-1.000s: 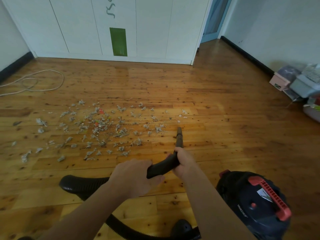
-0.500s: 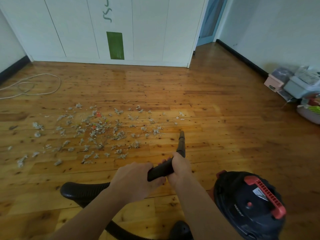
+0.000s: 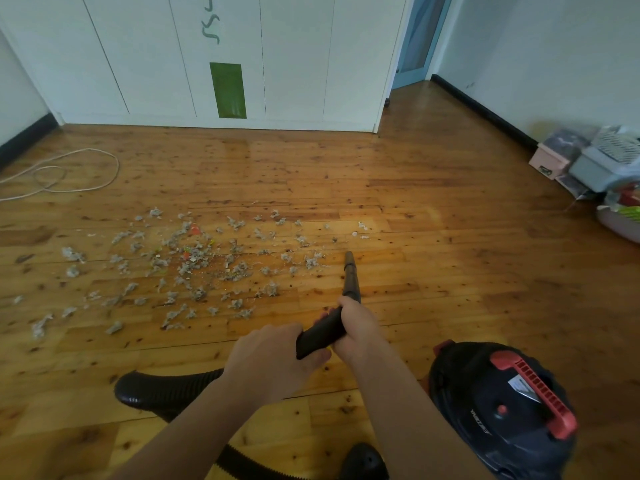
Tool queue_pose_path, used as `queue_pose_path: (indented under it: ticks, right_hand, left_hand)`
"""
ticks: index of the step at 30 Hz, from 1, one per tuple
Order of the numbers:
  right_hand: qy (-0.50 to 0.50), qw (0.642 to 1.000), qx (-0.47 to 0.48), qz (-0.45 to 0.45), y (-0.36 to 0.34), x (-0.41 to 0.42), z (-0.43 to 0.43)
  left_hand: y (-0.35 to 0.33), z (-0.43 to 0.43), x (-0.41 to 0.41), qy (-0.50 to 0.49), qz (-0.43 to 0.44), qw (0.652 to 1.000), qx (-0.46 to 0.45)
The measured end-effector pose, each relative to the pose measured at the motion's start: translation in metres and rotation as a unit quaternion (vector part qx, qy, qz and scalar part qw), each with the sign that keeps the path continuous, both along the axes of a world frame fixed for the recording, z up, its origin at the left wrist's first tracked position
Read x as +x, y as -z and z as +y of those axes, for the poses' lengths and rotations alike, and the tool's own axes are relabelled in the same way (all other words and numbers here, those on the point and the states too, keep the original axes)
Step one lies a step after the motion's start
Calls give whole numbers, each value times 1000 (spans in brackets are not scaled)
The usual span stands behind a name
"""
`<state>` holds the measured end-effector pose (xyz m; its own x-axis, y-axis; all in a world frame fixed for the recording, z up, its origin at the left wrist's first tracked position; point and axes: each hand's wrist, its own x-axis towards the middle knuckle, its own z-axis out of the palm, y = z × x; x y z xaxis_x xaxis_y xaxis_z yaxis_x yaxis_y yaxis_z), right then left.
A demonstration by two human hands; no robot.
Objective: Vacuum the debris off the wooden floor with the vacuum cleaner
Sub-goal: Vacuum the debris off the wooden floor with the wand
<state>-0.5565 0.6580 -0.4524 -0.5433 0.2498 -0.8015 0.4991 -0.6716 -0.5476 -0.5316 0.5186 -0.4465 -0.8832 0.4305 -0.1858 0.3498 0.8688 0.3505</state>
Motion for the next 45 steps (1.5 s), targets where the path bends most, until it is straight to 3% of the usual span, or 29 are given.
queue_pose_path:
  ticks: [10,17,27,45]
  right_hand:
    - [19,999,-23,18,17,-21,14]
    - [29,999,-25,26,24,-33,27]
    - [47,997,-19,59,29,-41,42]
    - [45,998,-4,37,36,-61,59]
  left_hand:
    - [9,5,-13,-7,43,999,-3]
    - [10,3,-36,-18,-7,999,-25]
    - [25,20,-56,4,12,1000,-26]
    - [40,42,-86,26,25,998,-54]
